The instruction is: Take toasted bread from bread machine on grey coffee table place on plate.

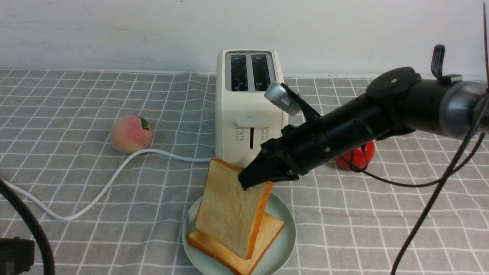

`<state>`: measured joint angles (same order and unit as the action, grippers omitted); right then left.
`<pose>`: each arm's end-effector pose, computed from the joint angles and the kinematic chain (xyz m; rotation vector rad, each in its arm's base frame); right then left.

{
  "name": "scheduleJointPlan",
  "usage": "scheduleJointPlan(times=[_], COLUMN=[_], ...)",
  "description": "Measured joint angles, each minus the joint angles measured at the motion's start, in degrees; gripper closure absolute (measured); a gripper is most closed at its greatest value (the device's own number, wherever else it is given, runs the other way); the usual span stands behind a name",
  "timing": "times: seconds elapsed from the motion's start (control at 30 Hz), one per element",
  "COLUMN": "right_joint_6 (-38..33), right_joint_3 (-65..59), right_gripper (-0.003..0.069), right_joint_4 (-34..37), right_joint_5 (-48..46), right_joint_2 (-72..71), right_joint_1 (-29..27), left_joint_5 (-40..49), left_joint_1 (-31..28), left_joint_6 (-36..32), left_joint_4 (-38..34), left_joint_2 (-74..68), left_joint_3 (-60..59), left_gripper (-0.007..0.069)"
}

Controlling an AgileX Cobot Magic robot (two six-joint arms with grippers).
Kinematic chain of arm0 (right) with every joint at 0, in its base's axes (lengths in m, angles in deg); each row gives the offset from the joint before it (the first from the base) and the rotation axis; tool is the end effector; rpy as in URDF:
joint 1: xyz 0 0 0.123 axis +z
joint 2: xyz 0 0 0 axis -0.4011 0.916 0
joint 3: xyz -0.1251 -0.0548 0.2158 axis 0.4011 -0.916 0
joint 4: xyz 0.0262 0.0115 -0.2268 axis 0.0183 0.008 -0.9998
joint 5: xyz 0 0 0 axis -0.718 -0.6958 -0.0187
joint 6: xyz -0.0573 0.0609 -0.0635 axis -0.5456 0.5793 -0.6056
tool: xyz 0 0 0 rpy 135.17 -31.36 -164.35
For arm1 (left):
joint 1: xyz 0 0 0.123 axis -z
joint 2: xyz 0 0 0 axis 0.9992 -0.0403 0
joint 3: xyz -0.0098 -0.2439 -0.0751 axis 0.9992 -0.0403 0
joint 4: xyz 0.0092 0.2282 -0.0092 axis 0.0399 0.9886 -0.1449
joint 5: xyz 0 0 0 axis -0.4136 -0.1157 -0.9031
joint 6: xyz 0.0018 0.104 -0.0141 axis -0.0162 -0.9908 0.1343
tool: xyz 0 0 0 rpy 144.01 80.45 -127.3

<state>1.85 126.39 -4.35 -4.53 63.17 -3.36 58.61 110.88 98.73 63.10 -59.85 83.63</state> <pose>0.3292 0.2076 0.2078 -0.6909 2.4297 1.2866 0.0934 -0.0448 0.3103 -0.0958 2.3496 -0.5066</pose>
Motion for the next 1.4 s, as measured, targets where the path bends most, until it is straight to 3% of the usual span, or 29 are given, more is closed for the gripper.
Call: scheduleJointPlan(times=[0.1,0.27,0.4,0.5,0.63,0.7,0.73,0.77,0.83,1.0,1.1,1.27,1.4], right_joint_6=[0.0,2.21,8.02,15.14,22.45,26.83,27.56,30.58,34.16,41.08,45.62,53.05,56.34], right_joint_3=[0.0,0.78,2.72,4.27,4.9,4.75,4.63,3.86,1.78,-9.37,-24.93,-45.77,-54.2], right_gripper=[0.0325,0.0219,0.0207,0.0246,0.0356,0.048,0.0502,0.0585,0.0655,0.0673,0.0666,0.0664,0.0664], right_joint_4=[-4.29,-11.38,-20.17,-28.24,-36.65,-41.28,-41.59,-44.29,-46.8,-54.28,-60.49,-65.2,-67.01], right_joint_5=[0.0,-0.1,-0.26,-0.67,-0.8,0.36,0.56,3.0,6.16,16.05,26.05,42.0,46.82], right_joint_2=[-0.35,-2.86,-8.17,-14.23,-23.75,-32.23,-33.71,-39.69,-46.64,-64.17,-80.86,-100.93,-109.52], right_joint_1=[0.0,-0.89,-2.45,-3.8,-4.54,-4.6,-4.6,-4.6,-4.6,-4.6,-4.6,-4.6,-4.6], left_joint_5=[0.0,0.0,0.0,0.0,0.0,-0.11,-0.18,-0.73,-1.91,-5.33,-7.37,-9.42,-11.29], left_joint_1=[0.0,0.0,0.0,0.0,0.0,0.0,0.0,0.0,0.0,0.0,0.0,0.0,0.0], left_joint_6=[0.0,0.0,0.0,0.0,0.0,0.0,0.0,0.0,0.0,0.0,0.0,0.0,0.0], left_joint_4=[-0.04,-0.04,-0.04,-0.04,-0.04,-0.04,-0.04,-0.04,-0.04,-0.04,-0.04,-0.04,0.01], left_joint_2=[0.0,0.0,0.0,0.0,0.0,0.0,0.0,0.0,0.0,0.0,0.0,0.0,0.0], left_joint_3=[0.0,0.0,0.0,0.0,0.0,0.0,0.0,0.0,0.0,0.0,0.0,0.0,0.0], left_gripper=[0.0638,0.0638,0.0638,0.0638,0.0638,0.0638,0.0638,0.0638,0.0638,0.0638,0.0638,0.0638,0.0638])
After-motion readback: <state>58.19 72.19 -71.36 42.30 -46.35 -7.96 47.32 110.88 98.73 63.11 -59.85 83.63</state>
